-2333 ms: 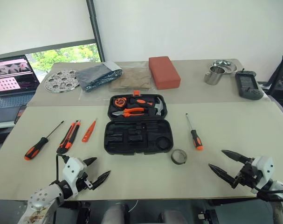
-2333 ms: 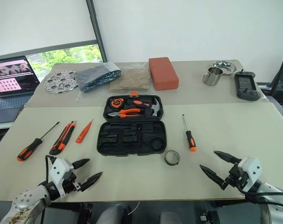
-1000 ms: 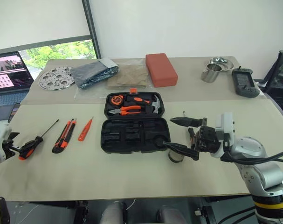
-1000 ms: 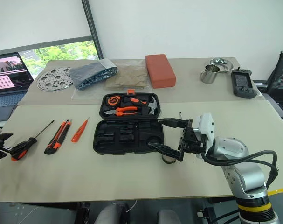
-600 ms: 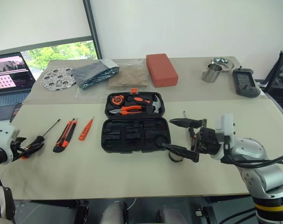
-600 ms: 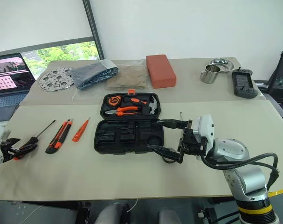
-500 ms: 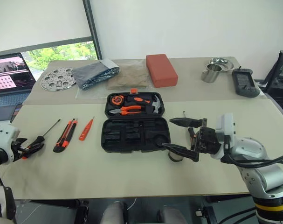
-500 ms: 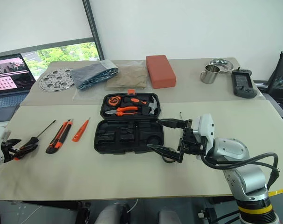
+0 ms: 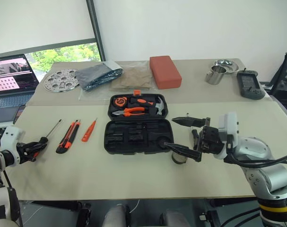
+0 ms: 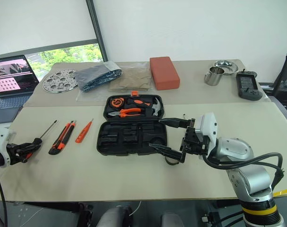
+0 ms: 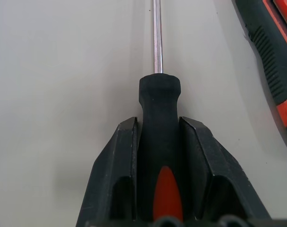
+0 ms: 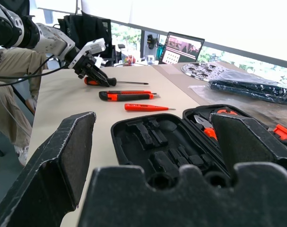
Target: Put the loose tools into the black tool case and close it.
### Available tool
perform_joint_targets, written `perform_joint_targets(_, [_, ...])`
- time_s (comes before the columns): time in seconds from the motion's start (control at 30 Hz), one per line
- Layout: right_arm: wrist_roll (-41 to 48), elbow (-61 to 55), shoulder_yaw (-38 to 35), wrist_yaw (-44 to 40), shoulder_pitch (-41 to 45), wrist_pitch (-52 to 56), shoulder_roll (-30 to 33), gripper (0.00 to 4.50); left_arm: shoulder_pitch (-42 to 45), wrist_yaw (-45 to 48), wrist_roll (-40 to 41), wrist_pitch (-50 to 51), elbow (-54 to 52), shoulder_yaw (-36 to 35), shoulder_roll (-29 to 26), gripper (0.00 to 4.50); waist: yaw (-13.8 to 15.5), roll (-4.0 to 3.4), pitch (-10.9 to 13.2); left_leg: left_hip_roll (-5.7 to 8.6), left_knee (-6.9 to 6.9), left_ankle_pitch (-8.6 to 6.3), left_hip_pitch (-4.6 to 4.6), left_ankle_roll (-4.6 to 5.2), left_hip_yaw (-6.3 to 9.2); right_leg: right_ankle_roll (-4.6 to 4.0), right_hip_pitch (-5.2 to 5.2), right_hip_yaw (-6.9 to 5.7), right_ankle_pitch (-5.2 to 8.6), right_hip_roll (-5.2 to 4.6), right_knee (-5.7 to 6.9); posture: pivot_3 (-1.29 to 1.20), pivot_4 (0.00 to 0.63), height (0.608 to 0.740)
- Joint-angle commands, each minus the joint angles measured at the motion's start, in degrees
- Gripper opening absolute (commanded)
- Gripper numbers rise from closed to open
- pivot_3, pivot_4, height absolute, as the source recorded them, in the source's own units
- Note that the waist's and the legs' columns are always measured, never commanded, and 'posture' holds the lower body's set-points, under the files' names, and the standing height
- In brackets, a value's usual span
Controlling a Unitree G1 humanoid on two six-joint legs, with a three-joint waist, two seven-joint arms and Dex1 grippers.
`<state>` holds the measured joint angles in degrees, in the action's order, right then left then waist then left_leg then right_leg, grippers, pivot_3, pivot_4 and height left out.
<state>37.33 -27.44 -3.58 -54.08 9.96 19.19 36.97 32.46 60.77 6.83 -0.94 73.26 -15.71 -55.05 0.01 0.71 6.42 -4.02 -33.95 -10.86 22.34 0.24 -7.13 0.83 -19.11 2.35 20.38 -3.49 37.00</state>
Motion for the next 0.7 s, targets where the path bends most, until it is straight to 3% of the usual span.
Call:
perform_joint_targets(0.03, [1.7,-2.09,-2.05,0.25,0.06,-0.27,0.03,4.5,3.19,0.98,1.88,-1.62,-1.26,-1.81,-0.07,0.89,0.04,0.11,0.02,-0.01,0.0,0.0,0.05,0.0,0.01,0.0,0.0,-0.01,0.0,0.01,0.0,0.0,0.15,0.74])
perform_joint_targets(0.17, [1.68,-1.82,-2.42,0.13,0.19,-0.71,-0.06,4.5,8.82,6.15,3.17,-1.81,-3.18,-2.15,0.14,0.89,0.29,0.6,-0.03,-0.03,0.0,0.22,0.34,-0.02,0.03,-0.04,-0.08,-0.14,-0.03,0.06,0.02,0.0,0.15,0.74])
perform_joint_targets(0.37, [1.8,-1.77,-3.35,0.35,-0.17,-1.17,-0.51,4.5,16.79,12.27,0.56,-4.88,-6.95,2.93,2.55,0.89,0.26,0.62,-0.04,0.01,0.03,0.28,0.46,-0.07,0.05,-0.06,-0.14,-0.16,-0.04,0.15,0.0,0.0,0.15,0.74])
perform_joint_targets(0.7, [-1.72,-0.14,-7.8,3.09,-5.36,-2.41,-0.04,4.5,24.99,23.09,-5.72,-15.59,-10.99,15.37,12.86,0.89,-0.01,0.61,-0.03,0.04,0.0,0.35,0.5,-0.16,0.05,-0.06,-0.12,-0.09,-0.04,0.32,-0.03,0.0,0.15,0.74])
